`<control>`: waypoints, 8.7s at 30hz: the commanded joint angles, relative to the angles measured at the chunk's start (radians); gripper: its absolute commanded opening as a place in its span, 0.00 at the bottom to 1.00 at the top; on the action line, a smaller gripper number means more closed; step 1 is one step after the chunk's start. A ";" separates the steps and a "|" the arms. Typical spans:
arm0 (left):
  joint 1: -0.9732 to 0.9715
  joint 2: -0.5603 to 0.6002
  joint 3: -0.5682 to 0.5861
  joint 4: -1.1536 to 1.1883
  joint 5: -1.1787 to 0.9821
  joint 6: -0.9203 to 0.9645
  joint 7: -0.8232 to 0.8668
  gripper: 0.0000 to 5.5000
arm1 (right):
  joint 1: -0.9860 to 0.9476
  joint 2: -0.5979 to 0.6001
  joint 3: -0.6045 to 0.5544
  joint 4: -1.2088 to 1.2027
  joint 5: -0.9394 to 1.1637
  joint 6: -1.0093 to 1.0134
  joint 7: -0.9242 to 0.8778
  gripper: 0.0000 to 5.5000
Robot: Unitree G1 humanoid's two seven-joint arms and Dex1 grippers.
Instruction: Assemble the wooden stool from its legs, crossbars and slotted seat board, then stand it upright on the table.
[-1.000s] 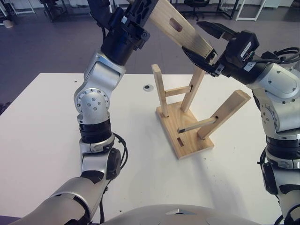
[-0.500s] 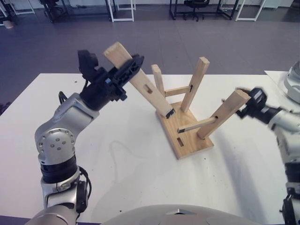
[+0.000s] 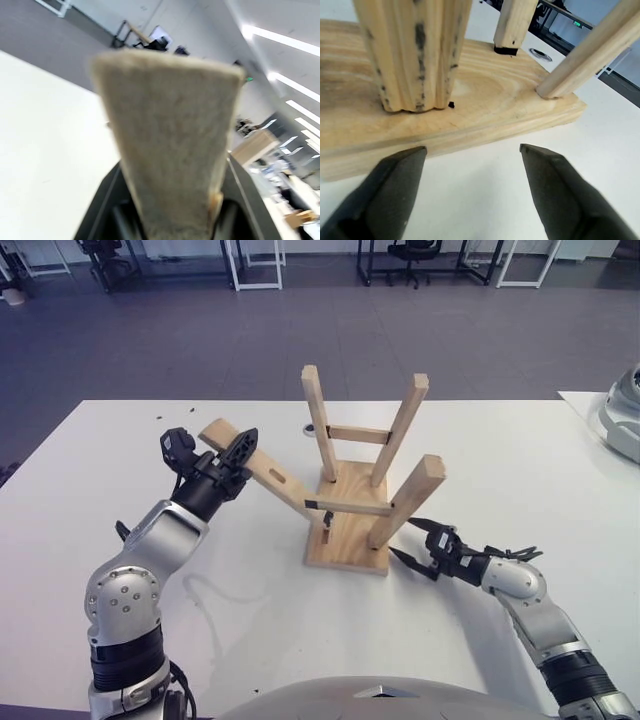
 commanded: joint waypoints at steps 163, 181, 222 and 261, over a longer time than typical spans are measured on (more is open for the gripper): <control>-0.609 0.827 -0.493 0.904 1.437 -1.782 -1.065 0.18 | -0.605 -0.106 -0.235 -0.418 0.363 0.576 -0.108 0.64; -0.866 0.638 -0.635 0.941 1.881 -1.944 -0.963 0.18 | -0.519 -0.072 -0.274 -0.480 0.361 0.612 -0.179 0.64; -0.908 0.668 -0.770 0.602 1.966 -1.800 -1.149 0.18 | -0.483 -0.065 -0.256 -0.547 0.362 0.635 -0.207 0.64; -1.101 0.425 -0.962 0.555 1.864 -1.778 -1.369 0.28 | -0.481 -0.023 -0.234 -0.569 0.344 0.627 -0.252 0.64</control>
